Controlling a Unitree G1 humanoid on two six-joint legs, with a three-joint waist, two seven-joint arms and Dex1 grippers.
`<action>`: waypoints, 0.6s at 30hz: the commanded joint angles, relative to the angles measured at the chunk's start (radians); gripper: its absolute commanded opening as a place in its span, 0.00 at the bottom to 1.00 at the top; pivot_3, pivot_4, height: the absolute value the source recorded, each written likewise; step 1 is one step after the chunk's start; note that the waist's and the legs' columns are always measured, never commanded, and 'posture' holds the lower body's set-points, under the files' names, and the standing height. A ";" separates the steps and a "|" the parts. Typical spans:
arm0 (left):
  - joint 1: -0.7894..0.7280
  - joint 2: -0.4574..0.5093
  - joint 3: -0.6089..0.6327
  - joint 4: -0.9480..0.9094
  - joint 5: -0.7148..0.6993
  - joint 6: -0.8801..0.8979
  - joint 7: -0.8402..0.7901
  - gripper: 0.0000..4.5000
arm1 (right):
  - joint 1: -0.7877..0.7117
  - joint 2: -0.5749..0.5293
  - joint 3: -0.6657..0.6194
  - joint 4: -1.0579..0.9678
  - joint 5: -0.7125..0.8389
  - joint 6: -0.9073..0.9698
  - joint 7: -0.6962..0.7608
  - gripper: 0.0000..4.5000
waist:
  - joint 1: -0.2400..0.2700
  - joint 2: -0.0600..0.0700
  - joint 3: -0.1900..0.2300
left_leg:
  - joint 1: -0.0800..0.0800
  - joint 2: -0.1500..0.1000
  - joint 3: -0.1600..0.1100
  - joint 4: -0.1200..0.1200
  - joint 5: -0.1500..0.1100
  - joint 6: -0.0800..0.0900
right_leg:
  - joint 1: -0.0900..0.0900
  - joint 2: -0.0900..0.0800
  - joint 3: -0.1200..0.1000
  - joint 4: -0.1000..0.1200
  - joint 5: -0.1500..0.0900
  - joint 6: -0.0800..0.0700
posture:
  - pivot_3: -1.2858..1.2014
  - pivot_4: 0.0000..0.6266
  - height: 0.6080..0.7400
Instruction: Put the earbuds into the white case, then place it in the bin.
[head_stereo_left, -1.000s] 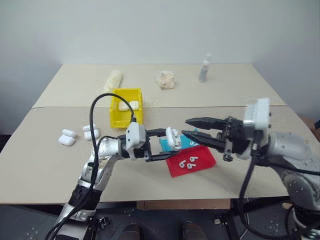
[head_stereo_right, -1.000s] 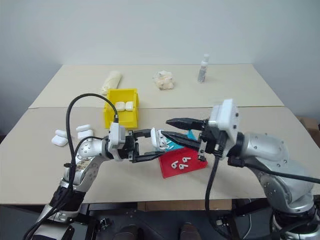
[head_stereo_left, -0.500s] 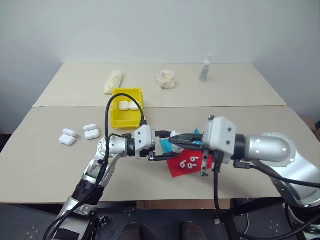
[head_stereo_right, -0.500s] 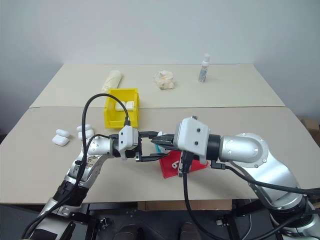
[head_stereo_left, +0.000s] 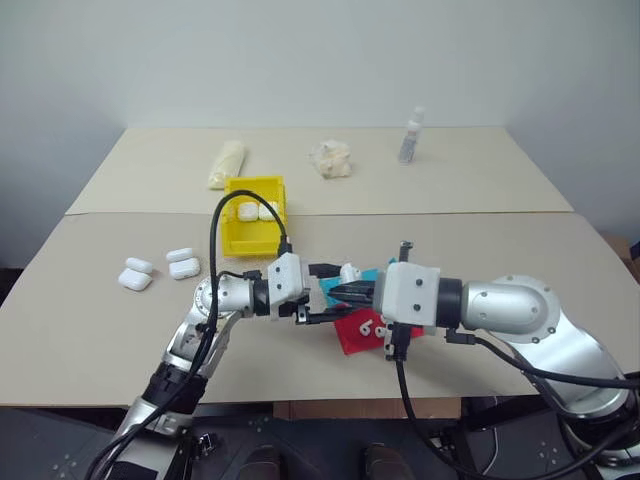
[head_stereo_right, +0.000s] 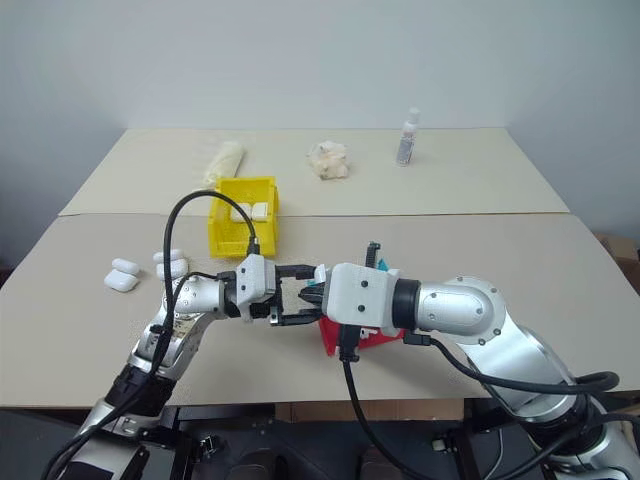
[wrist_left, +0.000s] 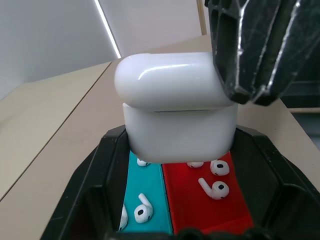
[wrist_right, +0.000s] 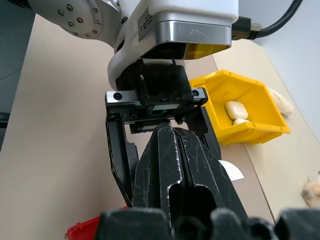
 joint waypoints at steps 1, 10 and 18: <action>-0.014 -0.011 0.045 -0.033 -0.048 -0.053 0.002 0.61 | 0.016 -0.015 -0.041 0.010 -0.022 -0.005 0.002 0.01 | 0.000 0.000 0.000 | 0.000 0.000 0.000 0.000 0.000 0.000 | 0.000 0.000 0.000 0.000 0.000 0.000 | 0.52 0.24 1.00; 0.006 -0.028 0.063 -0.028 -0.058 -0.072 0.019 0.61 | 0.025 0.000 -0.088 -0.032 0.017 0.022 0.004 0.01 | 0.000 0.000 0.000 | 0.000 0.000 0.000 0.000 0.000 0.000 | 0.000 0.000 0.000 0.000 0.000 0.000 | 0.52 0.24 1.00; -0.011 -0.050 0.109 0.012 -0.027 -0.142 0.101 0.61 | 0.017 0.135 -0.299 -0.064 0.247 0.045 -0.059 0.01 | 0.001 0.000 0.000 | 0.000 0.000 0.000 0.000 0.000 0.000 | 0.000 0.000 0.000 0.000 0.000 0.000 | 0.52 0.24 1.00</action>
